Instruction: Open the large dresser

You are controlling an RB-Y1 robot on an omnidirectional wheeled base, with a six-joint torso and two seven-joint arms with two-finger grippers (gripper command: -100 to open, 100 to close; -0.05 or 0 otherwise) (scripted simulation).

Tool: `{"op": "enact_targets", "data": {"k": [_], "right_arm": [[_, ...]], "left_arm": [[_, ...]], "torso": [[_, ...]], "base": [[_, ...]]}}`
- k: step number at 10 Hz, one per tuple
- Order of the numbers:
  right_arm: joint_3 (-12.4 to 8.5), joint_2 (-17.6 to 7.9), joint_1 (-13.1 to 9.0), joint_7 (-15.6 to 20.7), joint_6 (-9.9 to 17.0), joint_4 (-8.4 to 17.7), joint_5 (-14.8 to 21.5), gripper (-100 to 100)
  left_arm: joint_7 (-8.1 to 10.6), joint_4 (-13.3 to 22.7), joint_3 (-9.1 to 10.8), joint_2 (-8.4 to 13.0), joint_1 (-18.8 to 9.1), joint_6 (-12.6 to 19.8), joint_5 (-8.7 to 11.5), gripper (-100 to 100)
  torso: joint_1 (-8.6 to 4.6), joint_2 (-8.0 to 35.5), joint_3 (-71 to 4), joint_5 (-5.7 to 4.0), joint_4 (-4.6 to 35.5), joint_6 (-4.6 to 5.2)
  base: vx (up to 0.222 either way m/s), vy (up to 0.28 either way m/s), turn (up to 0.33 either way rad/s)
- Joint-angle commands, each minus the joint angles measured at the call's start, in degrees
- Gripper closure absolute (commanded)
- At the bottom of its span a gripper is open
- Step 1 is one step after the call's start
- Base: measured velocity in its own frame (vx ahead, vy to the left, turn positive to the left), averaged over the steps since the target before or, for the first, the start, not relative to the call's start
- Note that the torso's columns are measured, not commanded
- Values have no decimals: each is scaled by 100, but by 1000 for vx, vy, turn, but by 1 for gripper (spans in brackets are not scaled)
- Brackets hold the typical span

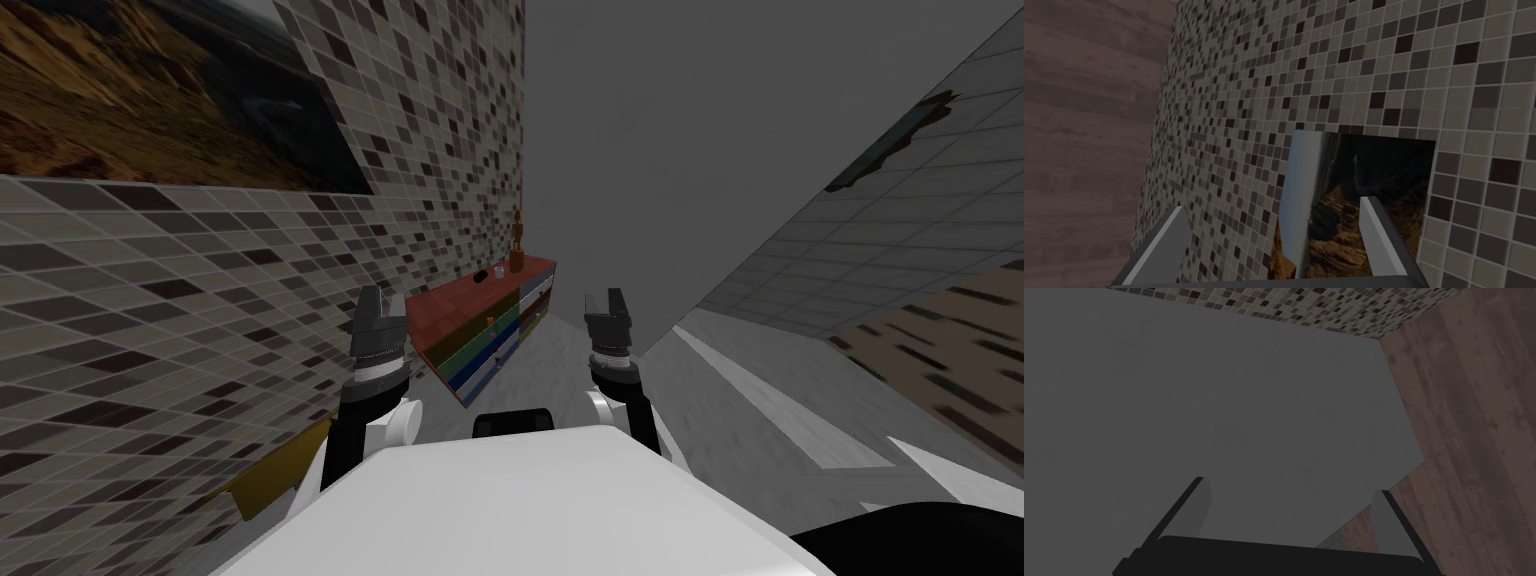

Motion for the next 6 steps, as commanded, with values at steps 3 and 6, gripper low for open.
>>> {"op": "enact_targets", "data": {"k": [3,6], "right_arm": [[0,0,0,0,0,-1,0,0],[0,0,0,0,0,-1,0,0]], "left_arm": [[0,-1,0,0,0,0,0,0],[0,-1,0,0,0,0,0,0]], "torso": [[0,1003,-2014,0,1006,0],[0,2269,-4536,0,2268,0]], "base": [[0,0,0],[0,0,0]]}}
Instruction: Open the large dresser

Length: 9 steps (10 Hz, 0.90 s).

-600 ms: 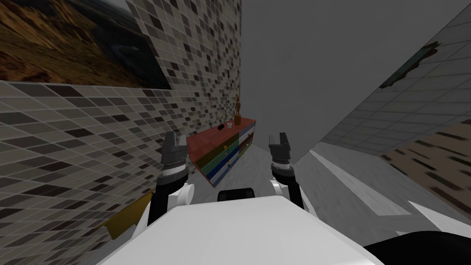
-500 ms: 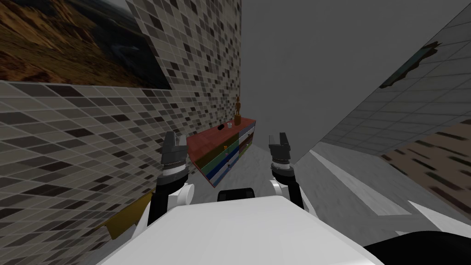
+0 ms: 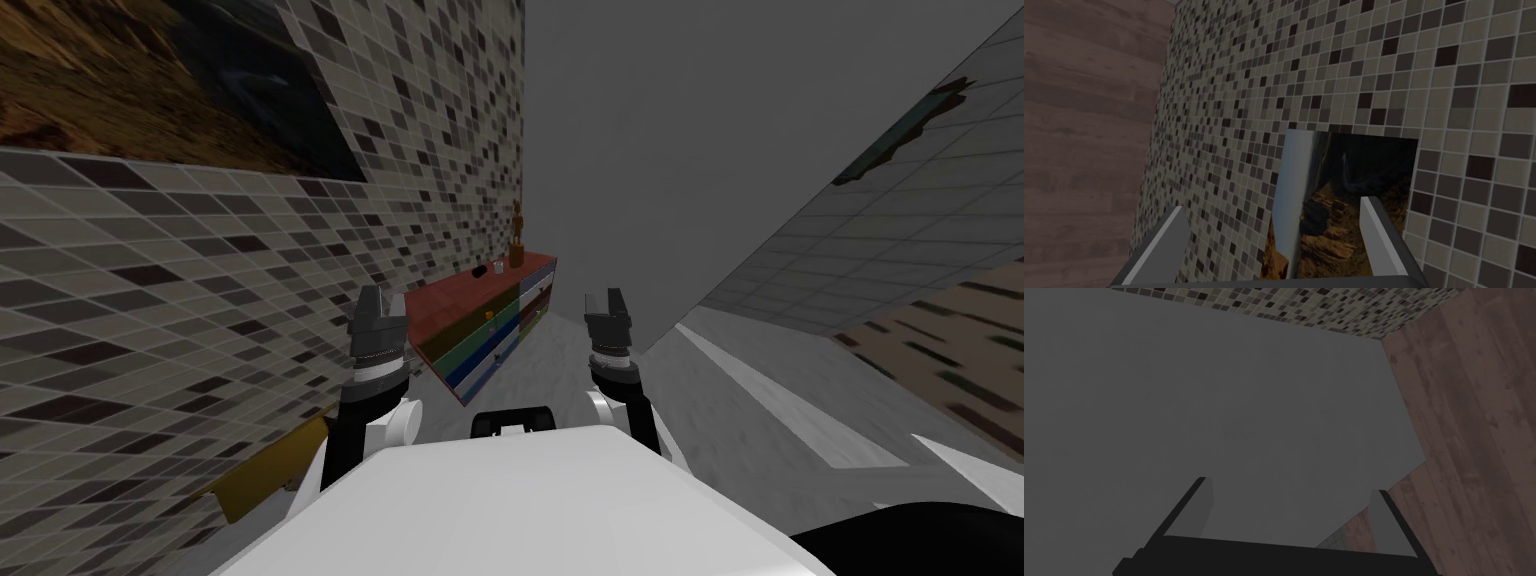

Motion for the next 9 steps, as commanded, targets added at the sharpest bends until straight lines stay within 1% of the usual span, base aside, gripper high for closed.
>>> {"op": "enact_targets", "data": {"k": [1,3,4,5,6,8,9], "right_arm": [[0,0,0,0,0,0,0,0],[0,0,0,0,0,0,0,0],[0,0,0,0,0,0,0,0],[0,0,1,0,0,2,0,0],[0,1,1,0,0,2,0,0],[1,1,2,0,0,2,0,0],[1,1,2,0,0,2,0,0]], "left_arm": [[0,0,0,0,0,0,0,0],[0,0,0,0,0,0,0,0],[3,77,21,248,-16,1,13,-100],[5,153,41,411,-31,2,26,-100],[8,248,66,564,-50,3,42,-100],[16,482,128,804,-97,7,81,-100],[20,611,163,889,-123,9,102,-100]], "torso": [[0,424,-845,0,423,0],[0,1270,-2537,0,1269,0],[0,1693,-3383,0,1692,0],[-3,1880,-3780,0,1879,0],[-9,1930,-3895,-2,1934,0],[-5,1947,-3927,-2,1955,0],[-3,1948,-3927,-1,1956,0]], "base": [[0,0,0],[0,0,0],[25,-16,23],[37,-42,36],[48,-58,43],[79,-64,51],[87,-83,48]]}}
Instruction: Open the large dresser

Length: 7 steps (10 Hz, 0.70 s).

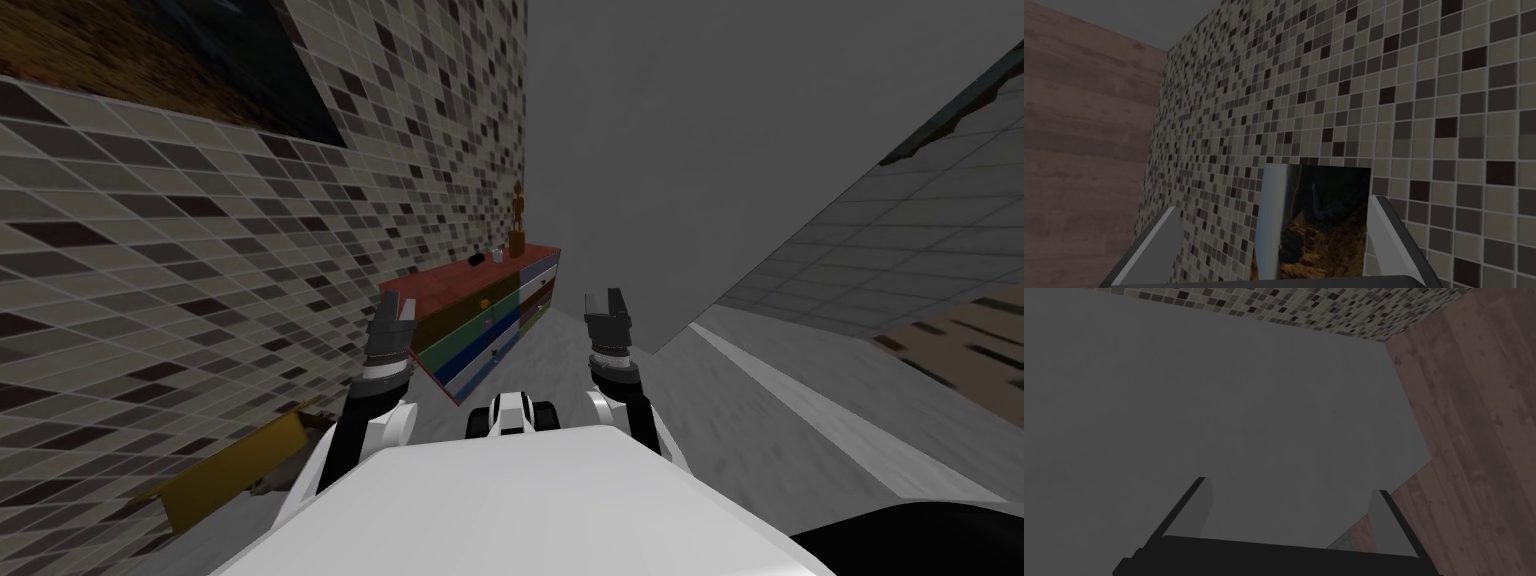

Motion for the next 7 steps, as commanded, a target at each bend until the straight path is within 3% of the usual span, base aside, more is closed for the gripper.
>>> {"op": "enact_targets", "data": {"k": [1,7], "right_arm": [[0,0,0,0,0,0,0,0],[0,0,0,0,0,0,0,0]], "left_arm": [[10,353,90,224,-59,-11,58,-100],[36,1160,314,311,-220,-6,197,-100]], "torso": [[-2,7,4,0,2,0],[5,20,12,1,6,-1]], "base": [[81,-92,60],[90,-92,59]]}}
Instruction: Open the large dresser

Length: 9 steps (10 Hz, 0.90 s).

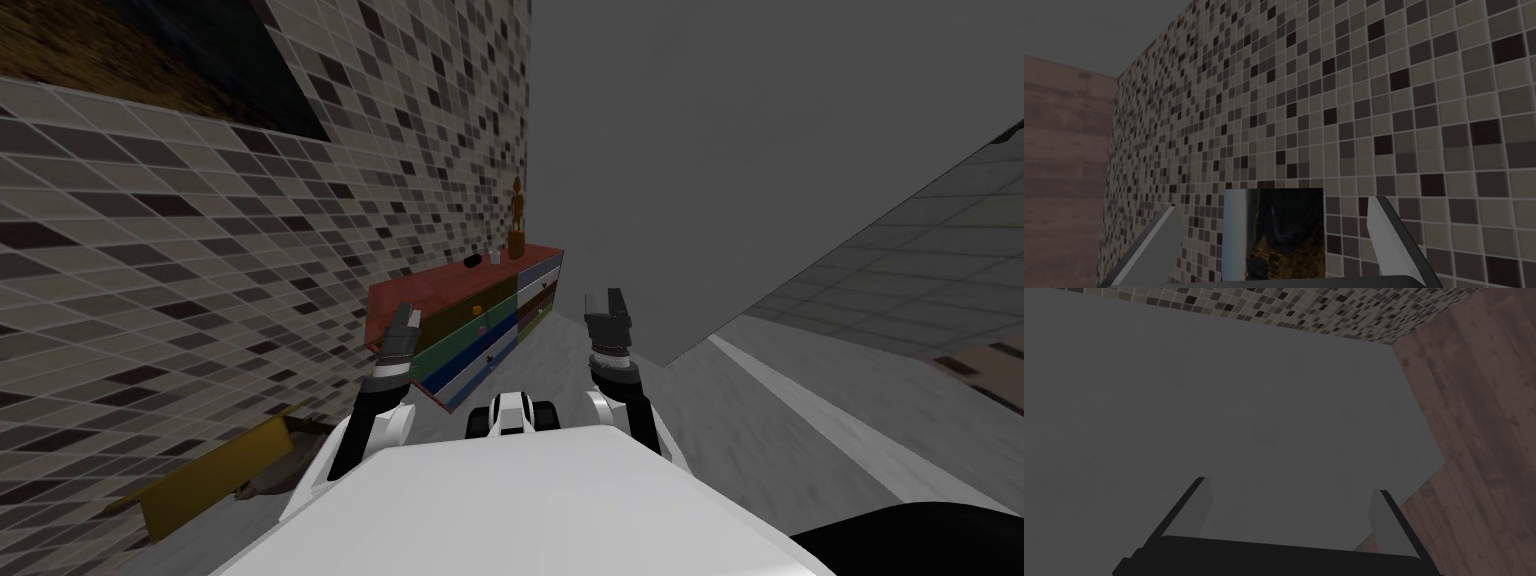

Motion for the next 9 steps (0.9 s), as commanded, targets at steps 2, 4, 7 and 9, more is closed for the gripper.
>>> {"op": "enact_targets", "data": {"k": [2,4,7,9], "right_arm": [[0,0,0,0,0,0,0,0],[0,0,0,0,0,0,0,0],[0,0,0,0,0,0,0,0],[0,0,0,0,0,0,0,0]], "left_arm": [[6,456,121,-72,-112,21,74,-100],[14,690,188,-140,-159,22,115,-100],[24,1021,283,-198,-225,21,174,-100],[31,1238,344,-194,-268,22,212,-100]], "torso": [[-6,-18,-11,-2,-5,1],[2,-5,-4,1,-2,0],[1,-6,-5,0,-2,0],[-1,-5,-4,0,-2,1]], "base": [[100,-102,60],[78,-89,52],[78,-85,54],[62,-84,44]]}}
